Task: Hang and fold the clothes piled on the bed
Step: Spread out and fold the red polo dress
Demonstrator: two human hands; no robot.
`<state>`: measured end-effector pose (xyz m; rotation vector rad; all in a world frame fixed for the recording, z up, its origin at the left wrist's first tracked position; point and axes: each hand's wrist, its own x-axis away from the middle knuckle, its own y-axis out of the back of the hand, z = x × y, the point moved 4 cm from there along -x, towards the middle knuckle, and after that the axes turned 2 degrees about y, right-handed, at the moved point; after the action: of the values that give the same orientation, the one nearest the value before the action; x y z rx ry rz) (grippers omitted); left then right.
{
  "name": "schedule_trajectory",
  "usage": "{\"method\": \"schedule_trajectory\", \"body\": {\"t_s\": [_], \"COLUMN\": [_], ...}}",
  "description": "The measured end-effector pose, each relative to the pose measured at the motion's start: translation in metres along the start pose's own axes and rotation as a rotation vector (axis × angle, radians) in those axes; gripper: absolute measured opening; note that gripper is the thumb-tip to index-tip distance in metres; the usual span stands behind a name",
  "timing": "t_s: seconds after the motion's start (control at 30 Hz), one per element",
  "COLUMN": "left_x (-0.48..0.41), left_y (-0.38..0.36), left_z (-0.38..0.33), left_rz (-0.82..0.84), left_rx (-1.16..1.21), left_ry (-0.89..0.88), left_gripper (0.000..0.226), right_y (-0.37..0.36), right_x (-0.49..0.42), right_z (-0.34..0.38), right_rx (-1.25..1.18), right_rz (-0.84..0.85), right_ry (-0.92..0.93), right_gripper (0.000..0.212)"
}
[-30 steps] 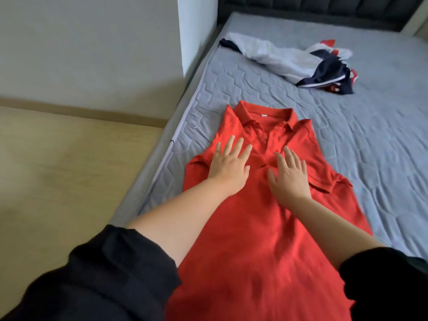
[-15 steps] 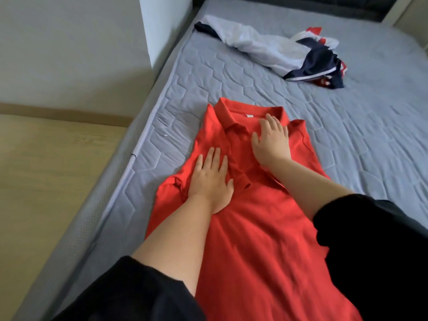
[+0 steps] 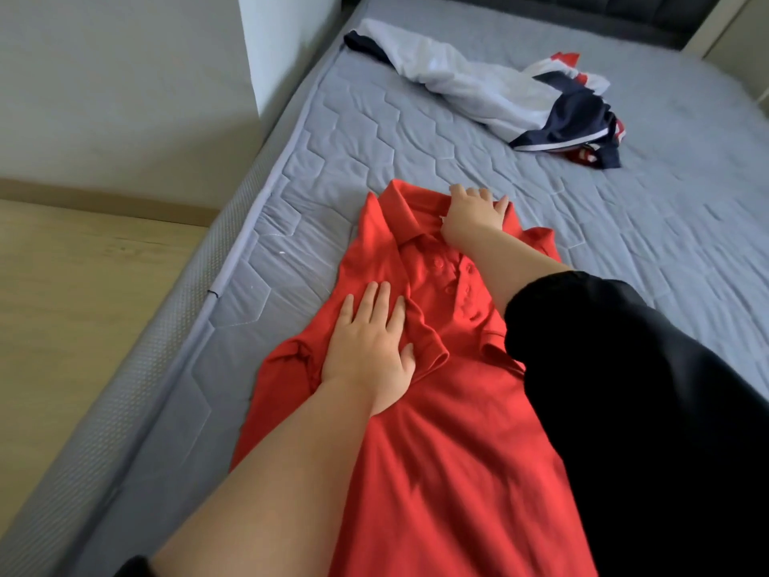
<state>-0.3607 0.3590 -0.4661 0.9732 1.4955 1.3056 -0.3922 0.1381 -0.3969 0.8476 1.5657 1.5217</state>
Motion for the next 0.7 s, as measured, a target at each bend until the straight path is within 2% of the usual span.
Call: {"method": "schedule_trajectory", "body": {"t_s": [0.1, 0.2, 0.27, 0.37, 0.43, 0.53, 0.6, 0.7], "left_x": [0.0, 0.0, 0.003, 0.005, 0.001, -0.004, -0.007, -0.007], "left_y": [-0.001, 0.003, 0.007, 0.024, 0.037, 0.051, 0.058, 0.064], "left_z": [-0.001, 0.0, 0.002, 0.013, 0.025, 0.033, 0.034, 0.029], "left_rz": [0.003, -0.001, -0.026, -0.103, -0.131, -0.041, 0.096, 0.255], "left_rx": [0.005, 0.026, 0.128, 0.63, 1.129, 1.812, 1.934, 1.876], "left_ry": [0.008, 0.009, 0.002, 0.1, 0.351, 0.752, 0.862, 0.903], "left_gripper": [0.069, 0.068, 0.065, 0.049, 0.034, 0.041, 0.051, 0.047], "right_y": [0.022, 0.044, 0.06, 0.082, 0.092, 0.091, 0.082, 0.061], "right_x": [0.001, 0.022, 0.046, 0.089, 0.119, 0.165, 0.192, 0.225], "right_z": [-0.001, -0.002, -0.005, -0.006, -0.006, -0.013, -0.022, -0.035], "right_rx": [0.004, -0.006, -0.048, -0.102, -0.096, -0.031, -0.008, -0.025], "right_rz": [-0.171, -0.344, -0.465, -0.592, -0.632, -0.63, -0.594, -0.467], "right_ry": [0.005, 0.146, 0.257, 0.447, 0.596, 0.761, 0.832, 0.827], "right_gripper": [0.033, 0.021, 0.018, 0.011, 0.006, 0.007, 0.004, 0.004]}}
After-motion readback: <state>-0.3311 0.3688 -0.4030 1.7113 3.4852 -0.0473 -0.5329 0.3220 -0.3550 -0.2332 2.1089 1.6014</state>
